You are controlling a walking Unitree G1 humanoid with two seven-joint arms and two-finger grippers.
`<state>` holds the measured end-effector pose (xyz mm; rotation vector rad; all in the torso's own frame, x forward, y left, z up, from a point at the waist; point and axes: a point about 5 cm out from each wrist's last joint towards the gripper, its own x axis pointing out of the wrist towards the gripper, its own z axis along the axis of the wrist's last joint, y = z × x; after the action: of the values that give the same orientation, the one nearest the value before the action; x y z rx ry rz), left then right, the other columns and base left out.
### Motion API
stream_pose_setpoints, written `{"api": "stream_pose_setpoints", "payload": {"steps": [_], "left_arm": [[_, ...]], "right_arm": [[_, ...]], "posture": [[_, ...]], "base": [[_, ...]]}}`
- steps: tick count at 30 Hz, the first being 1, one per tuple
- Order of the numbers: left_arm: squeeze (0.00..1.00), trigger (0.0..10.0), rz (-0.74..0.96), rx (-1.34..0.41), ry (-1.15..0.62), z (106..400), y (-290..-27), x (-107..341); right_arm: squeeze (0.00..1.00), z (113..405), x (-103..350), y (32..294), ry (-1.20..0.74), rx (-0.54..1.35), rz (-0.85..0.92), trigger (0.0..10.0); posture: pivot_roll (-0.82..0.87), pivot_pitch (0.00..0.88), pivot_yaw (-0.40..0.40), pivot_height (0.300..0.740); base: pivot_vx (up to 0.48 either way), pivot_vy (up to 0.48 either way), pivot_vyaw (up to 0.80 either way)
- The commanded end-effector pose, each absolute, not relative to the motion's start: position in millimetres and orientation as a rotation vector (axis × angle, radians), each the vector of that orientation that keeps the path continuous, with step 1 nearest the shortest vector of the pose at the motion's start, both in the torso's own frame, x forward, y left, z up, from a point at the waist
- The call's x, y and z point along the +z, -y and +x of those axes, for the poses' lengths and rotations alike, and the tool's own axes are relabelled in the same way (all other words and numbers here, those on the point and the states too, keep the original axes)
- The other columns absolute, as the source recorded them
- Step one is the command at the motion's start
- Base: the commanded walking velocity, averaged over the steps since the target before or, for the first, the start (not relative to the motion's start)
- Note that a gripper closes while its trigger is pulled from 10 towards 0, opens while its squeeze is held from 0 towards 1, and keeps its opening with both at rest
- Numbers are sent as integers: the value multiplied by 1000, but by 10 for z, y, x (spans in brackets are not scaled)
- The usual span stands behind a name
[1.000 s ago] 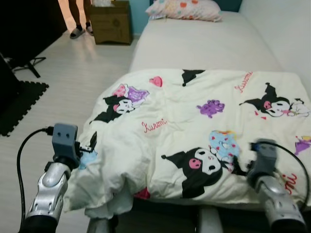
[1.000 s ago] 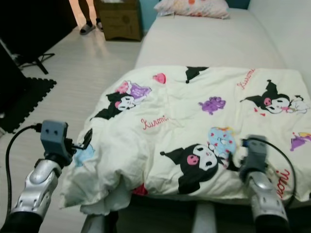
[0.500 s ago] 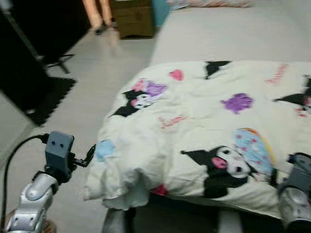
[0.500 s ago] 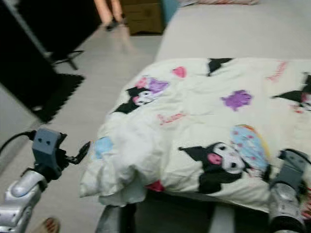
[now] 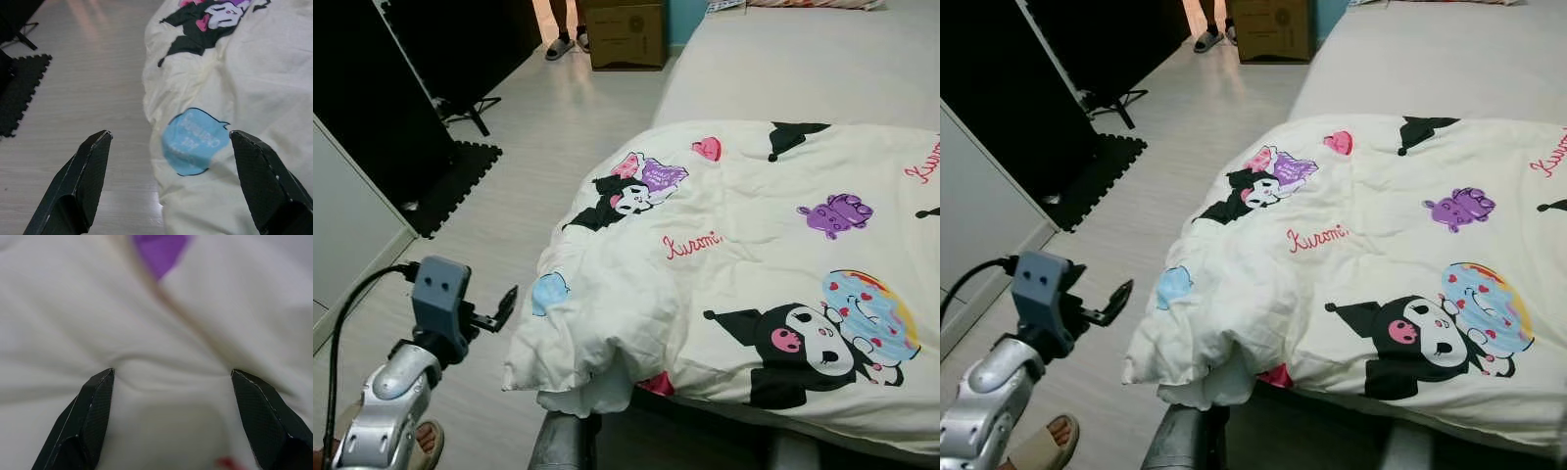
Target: Clean up the room
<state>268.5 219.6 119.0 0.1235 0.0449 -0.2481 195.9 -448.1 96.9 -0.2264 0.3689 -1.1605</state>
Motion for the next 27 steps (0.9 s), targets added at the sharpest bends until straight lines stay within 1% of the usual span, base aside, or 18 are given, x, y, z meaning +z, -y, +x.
{"api": "stream_pose_setpoints", "payload": {"steps": [1, 2, 6, 9, 10, 11, 13, 14, 15, 18, 19, 20, 21, 22, 24, 25, 26, 27], "left_arm": [[0, 10000, 113, -236, -64, 2651, -2214, 1162], [0, 10000, 104, -232, -67, 2661, -2200, 1160], [0, 10000, 95, -228, -65, 2676, -2188, 1161], [0, 10000, 68, -241, -61, 2724, -2110, 1141], [0, 10000, 68, -241, -61, 2724, -2110, 1141], [0, 10000, 55, -248, -59, 2747, -2064, 1128], [0, 10000, 55, -248, -59, 2747, -2064, 1128], [0, 10000, 20, -258, -51, 2809, -1950, 1100], [0, 10000, 8, -260, -48, 2831, -1910, 1091], [0, 10000, -11, -255, -41, 2868, -1877, 1090], [0, 10000, -90, -218, -25, 2937, -1886, 1110], [0, 10000, -90, -218, -25, 2937, -1886, 1110], [0, 10000, -157, -184, -15, 2993, -1898, 1122], [0, 10000, -157, -184, -15, 2993, -1898, 1122], [0, 10000, -367, -49, -43, 3102, -2069, 977], [0, 10000, -426, 0, -64, 3110, -2130, 892], [0, 10000, -426, 0, -64, 3110, -2130, 892], [0, 10000, -462, 69, -98, 3080, -2216, 757]], "right_arm": [[0, 1835, 852, 4493, -430, -1200, -224, 10000], [0, 1786, 842, 4519, -457, -1211, -247, 10000], [0, 1781, 862, 4531, -461, -1210, -274, 10000], [0, 2026, 1103, 4474, -325, -1106, -334, 10000], [0, 2026, 1103, 4474, -325, -1106, -334, 10000], [0, 2147, 1211, 4415, -248, -1041, -326, 10000], [0, 2147, 1211, 4415, -248, -1041, -326, 10000], [0, 2344, 1499, 4285, -83, -925, -359, 10000], [0, 2405, 1609, 4226, -22, -880, -364, 10000], [0, 2486, 1740, 4137, 47, -811, -363, 10000], [0, 2576, 1883, 4016, 114, -735, -371, 10000], [0, 2576, 1883, 4016, 114, -735, -371, 10000], [0, 2643, 1972, 3918, 155, -677, -374, 10000], [0, 2643, 1972, 3918, 155, -677, -374, 10000], [0, 2859, 2066, 3554, 200, -447, -319, 10000], [0, 2914, 2070, 3427, 200, -367, -303, 10000], [0, 2914, 2070, 3427, 200, -367, -303, 10000], [0, 2951, 2054, 3319, 188, -308, -294, 10000]], "posture": [[272, 233, 96, 522], [263, 227, 90, 522], [259, 226, 86, 522], [220, 216, 68, 522], [220, 216, 68, 522], [196, 208, 61, 522], [196, 208, 61, 522], [153, 182, 42, 522], [153, 182, 42, 522], [134, 170, 28, 522], [120, 162, 17, 522], [120, 162, 17, 522], [104, 154, 8, 522], [104, 154, 8, 522], [57, 135, -16, 522], [57, 135, -16, 522], [57, 135, -16, 522], [37, 129, -32, 522]], "base": [[0, 0, 0], [0, 0, 0], [0, 0, 0], [0, 0, 0], [0, 0, 0], [0, 0, 0], [0, 0, 0], [0, 0, 0], [0, 0, 0], [0, 0, 0], [0, 0, 0], [0, 0, 0], [0, 0, 0], [0, 0, 0], [0, 0, 0], [0, 0, 0], [0, 0, 0], [0, 0, 0]]}}
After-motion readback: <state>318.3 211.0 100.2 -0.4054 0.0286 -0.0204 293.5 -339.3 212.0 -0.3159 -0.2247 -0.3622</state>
